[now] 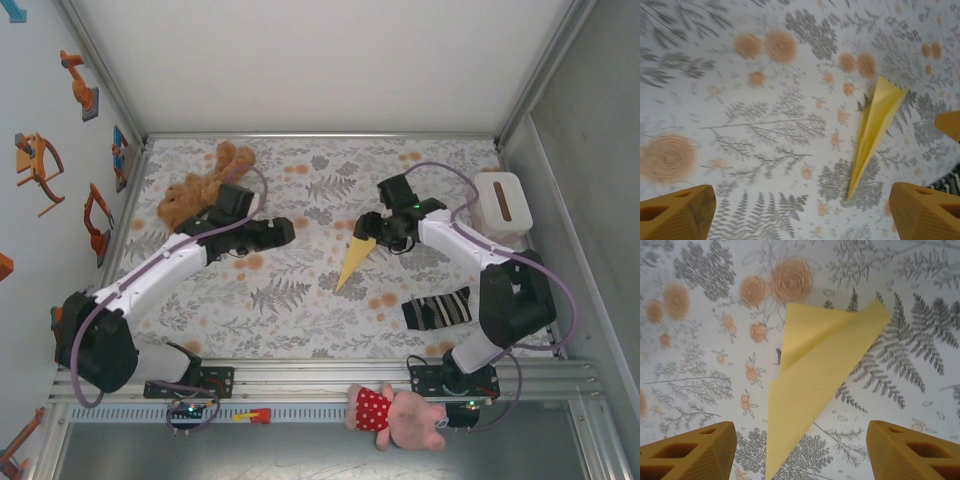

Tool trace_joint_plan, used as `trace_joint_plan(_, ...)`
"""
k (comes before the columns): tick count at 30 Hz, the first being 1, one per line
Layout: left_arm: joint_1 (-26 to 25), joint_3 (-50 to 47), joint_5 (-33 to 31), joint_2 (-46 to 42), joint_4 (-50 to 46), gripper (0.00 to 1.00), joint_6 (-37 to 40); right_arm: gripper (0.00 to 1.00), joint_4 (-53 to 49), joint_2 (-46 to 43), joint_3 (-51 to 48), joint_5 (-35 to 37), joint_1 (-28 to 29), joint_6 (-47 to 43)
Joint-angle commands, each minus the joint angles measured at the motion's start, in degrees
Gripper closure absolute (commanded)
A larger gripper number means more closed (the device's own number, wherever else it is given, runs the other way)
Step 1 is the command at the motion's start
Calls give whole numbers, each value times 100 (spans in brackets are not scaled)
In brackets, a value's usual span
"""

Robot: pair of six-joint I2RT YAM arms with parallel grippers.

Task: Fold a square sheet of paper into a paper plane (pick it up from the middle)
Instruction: Turn over the paper plane at the center of the table.

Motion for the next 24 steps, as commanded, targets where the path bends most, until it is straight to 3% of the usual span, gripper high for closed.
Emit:
trace_joint_plan(1,186,-233,-522,-370,-310,4,180,32,-571,370,429,986,409,721)
trace_joint_plan(3,284,-336,-537,-513,-294,1,236,34,-682,620,657,1227,630,1040)
trace_joint_plan(13,594,-626,-439,-838,-277,4,521,45,-1046,1687,1431,1512,1022,1801)
trace_joint_plan(18,593,-753,-527,-839,-216,4,510,49,-1173,1737,1440,1718,1042,2030)
trace_joint_plan(24,592,-803,-600,-851,-231,4,510,61,-1376,1718,1457,1895,1050,2231)
